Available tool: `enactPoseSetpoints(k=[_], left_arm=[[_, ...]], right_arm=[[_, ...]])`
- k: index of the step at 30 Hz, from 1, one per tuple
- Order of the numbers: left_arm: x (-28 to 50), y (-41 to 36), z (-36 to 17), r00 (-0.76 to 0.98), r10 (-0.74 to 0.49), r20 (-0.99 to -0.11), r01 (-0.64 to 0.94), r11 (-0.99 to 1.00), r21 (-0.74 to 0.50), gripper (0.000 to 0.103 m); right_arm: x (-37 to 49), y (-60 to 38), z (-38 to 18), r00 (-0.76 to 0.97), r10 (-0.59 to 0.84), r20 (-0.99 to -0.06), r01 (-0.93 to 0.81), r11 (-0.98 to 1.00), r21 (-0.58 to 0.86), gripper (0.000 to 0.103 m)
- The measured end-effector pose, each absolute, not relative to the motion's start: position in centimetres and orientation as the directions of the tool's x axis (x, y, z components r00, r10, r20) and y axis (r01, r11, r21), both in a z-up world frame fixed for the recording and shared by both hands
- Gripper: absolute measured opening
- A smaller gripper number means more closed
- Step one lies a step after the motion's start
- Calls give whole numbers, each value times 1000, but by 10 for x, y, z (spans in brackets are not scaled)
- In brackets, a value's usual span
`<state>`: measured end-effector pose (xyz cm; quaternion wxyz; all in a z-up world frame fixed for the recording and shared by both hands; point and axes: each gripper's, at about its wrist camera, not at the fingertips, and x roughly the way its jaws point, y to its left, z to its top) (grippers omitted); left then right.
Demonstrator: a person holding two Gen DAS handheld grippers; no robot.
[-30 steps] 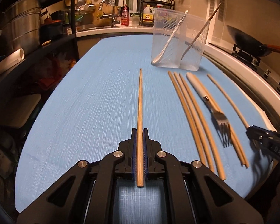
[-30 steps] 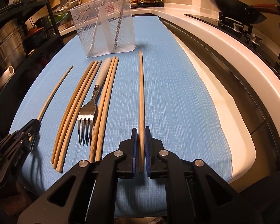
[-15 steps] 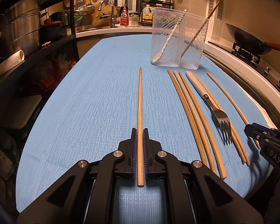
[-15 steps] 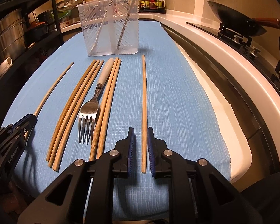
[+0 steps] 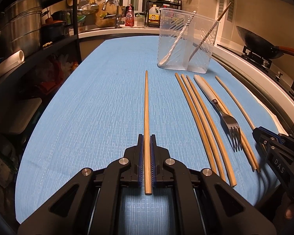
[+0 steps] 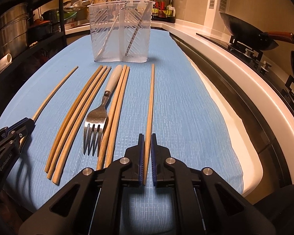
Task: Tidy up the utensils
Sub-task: 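Carry the chopstick to the holder with left tool while right tool carries its chopstick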
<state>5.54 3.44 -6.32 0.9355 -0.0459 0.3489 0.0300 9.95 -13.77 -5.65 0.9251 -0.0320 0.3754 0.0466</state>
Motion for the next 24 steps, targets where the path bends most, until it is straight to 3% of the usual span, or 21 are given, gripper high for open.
enactPoseSetpoints(k=[6,12,24], left_arm=[[52,31,-64,761,34,-648,-86,995,-49,6],[50,35,-61,770,20,-637,-86,994,-73,6],[30,26,-21,869,35,-494,-57,998,-30,6]], right_arm=[[100,-136,-57,720,56,-691,-108,994,-33,10],[98,-142,-53,726,82,-682,-101,995,13,6],[80,-151,-24,794,111,-597,-107,993,43,6]])
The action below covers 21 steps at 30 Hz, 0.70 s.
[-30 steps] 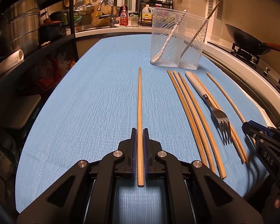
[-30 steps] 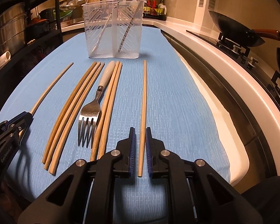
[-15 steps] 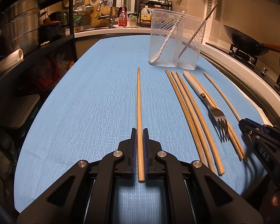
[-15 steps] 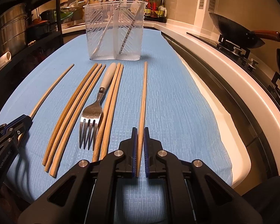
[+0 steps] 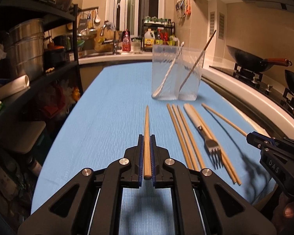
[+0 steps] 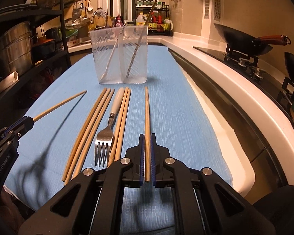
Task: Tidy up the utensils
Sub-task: 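Carry the chopstick to the holder with left tool while right tool carries its chopstick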
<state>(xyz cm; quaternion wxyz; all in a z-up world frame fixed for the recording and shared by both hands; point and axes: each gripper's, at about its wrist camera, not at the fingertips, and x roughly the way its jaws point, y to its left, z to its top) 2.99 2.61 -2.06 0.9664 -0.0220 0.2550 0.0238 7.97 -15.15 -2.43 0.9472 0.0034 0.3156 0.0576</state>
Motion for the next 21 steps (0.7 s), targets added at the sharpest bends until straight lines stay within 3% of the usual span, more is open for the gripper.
enactPoseSetpoints(k=[7,21], left_arm=[[19,23,5,909,17,-416,-41,998,-49,6],[13,20,51,954,1,-299,-26,996,-82,6]], right_arm=[[69,-150,-8,837,119,-535,-112,993,46,6],[42,-156,43,940,122,-320,-114,992,44,6]])
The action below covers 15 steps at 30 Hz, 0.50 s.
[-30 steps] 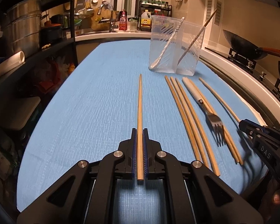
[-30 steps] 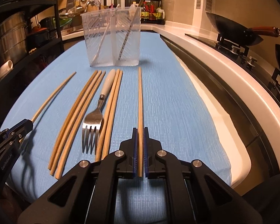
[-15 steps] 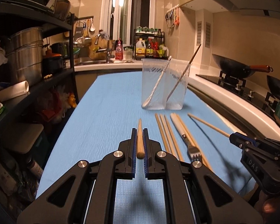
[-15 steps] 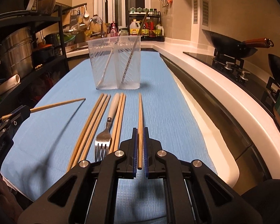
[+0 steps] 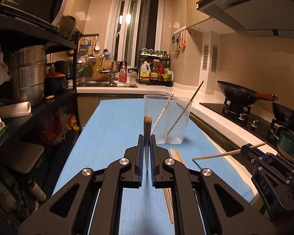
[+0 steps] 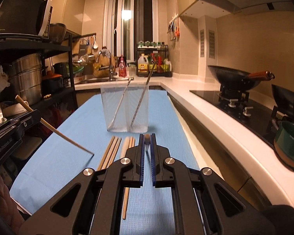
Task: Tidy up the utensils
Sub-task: 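Carry the chopstick to the holder with left tool while right tool carries its chopstick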
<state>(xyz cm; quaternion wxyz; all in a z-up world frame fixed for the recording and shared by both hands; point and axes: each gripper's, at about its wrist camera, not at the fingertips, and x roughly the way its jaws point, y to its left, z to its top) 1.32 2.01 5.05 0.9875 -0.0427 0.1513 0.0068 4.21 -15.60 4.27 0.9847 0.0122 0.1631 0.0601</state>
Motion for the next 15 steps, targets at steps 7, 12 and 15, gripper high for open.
enactPoseSetpoints(k=[7,12,15], left_arm=[[18,17,64,966,-12,-259,-9,997,-81,6],[30,18,69,962,-38,-269,14,996,-92,6],[35,17,71,960,-49,-277,23,995,-95,6]], right_arm=[[55,-158,63,944,133,-303,-125,991,48,6],[65,-157,85,941,134,-309,-126,991,47,6],[74,-157,102,936,131,-326,-123,991,46,6]])
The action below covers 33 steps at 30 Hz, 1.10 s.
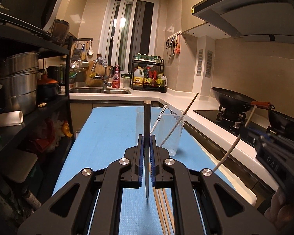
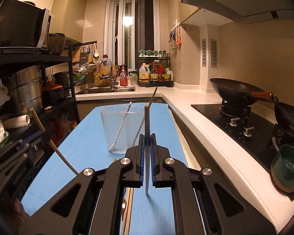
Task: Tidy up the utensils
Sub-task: 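Carry the chopstick to the holder with left tool while right tool carries its chopstick, then lower the chopstick into the holder with left tool while right tool releases its chopstick there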
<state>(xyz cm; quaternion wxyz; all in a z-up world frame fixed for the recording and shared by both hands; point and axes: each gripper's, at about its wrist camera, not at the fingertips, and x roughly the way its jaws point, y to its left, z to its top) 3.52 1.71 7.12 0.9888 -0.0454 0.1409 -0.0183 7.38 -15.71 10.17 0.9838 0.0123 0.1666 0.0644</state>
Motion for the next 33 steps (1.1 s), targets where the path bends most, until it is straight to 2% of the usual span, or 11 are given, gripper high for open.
enactPoseSetpoints(k=[4,7,14,22,27,33], left_arm=[[45,17,84,957,-64,-284,43,996,-80,6],[59,20,101,952,-91,-293,71,994,-78,6],[110,40,155,944,-149,-293,114,984,-134,6],[167,52,215,965,-138,-225,106,983,-148,6],[199,56,210,969,-139,-203,99,976,-196,6],[238,57,160,923,-186,-336,84,952,-295,6]], right_arm=[[93,-163,126,914,166,-370,-143,986,87,6],[110,-166,148,909,194,-368,-164,980,109,6],[157,-171,207,912,244,-329,-203,967,155,6],[214,-168,257,928,273,-252,-225,953,205,6],[249,-164,244,932,267,-244,-213,951,225,6],[286,-153,189,891,269,-365,-195,954,227,6]])
